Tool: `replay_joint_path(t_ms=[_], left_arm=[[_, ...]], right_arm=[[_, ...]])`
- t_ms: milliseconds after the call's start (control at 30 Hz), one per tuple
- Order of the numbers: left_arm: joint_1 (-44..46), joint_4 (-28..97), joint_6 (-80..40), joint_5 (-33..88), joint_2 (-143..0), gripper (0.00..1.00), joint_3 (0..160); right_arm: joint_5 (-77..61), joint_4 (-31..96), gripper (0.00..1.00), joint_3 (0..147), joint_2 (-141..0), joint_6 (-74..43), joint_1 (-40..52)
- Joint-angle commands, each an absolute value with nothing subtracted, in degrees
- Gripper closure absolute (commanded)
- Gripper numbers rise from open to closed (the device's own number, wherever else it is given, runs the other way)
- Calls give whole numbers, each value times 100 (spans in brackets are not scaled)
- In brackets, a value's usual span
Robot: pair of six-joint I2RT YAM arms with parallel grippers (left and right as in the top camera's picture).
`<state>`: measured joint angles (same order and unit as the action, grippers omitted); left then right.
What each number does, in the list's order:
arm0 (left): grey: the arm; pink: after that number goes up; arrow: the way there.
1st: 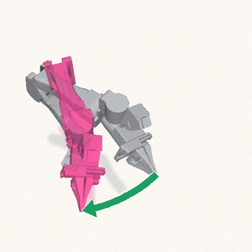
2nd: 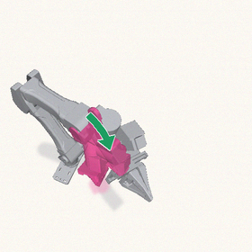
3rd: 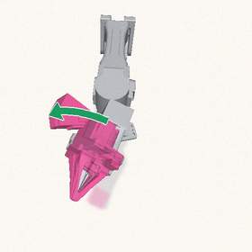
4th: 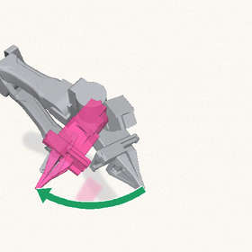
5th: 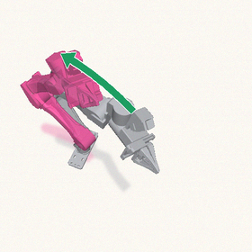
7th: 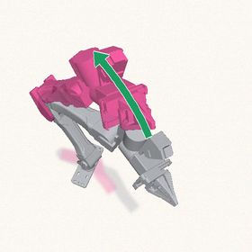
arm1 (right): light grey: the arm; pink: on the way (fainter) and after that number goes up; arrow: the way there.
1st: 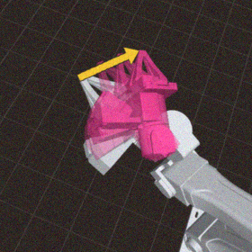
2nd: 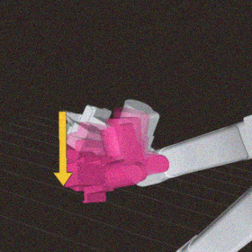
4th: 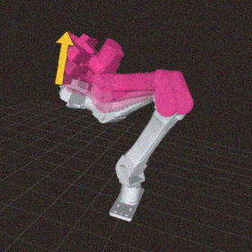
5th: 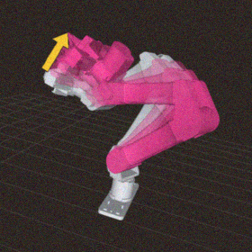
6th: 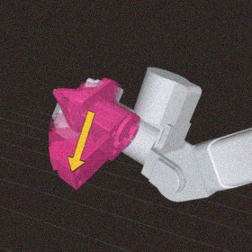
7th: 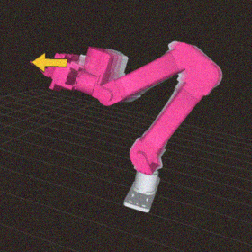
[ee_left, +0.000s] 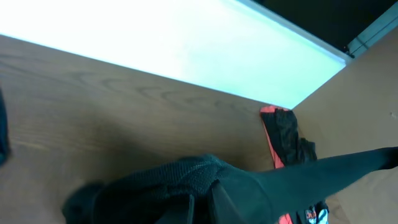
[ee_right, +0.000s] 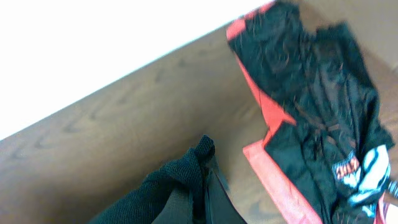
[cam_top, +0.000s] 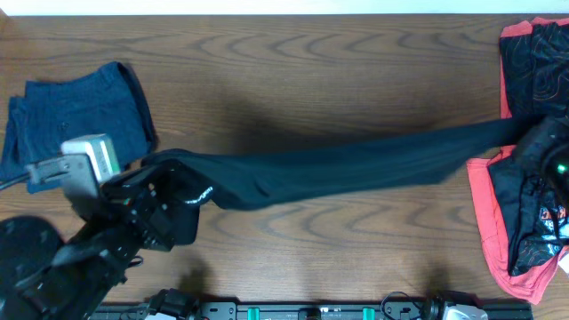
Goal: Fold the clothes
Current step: 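Lift the shirt with both grippers and fling it forward to flatten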
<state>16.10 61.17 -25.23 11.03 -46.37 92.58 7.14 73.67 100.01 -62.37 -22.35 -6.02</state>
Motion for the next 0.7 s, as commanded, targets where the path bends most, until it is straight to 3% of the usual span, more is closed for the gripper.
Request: replay_joint_path(t_ms=[0,467,667], left_arm=[[1566,6136,-2287,663,-4687,94,9356],[1566,5808,-1752,443,-7161,94,9354],[1321,4390,-1203,443,-8855,94,9356]], right_arm=[[1041,7271,99,10291,-6285,-2047,-607],[1131,6825,99,10307,-8281,-1949,-602],[847,5817,99,10307,-9594,-1835,-598]])
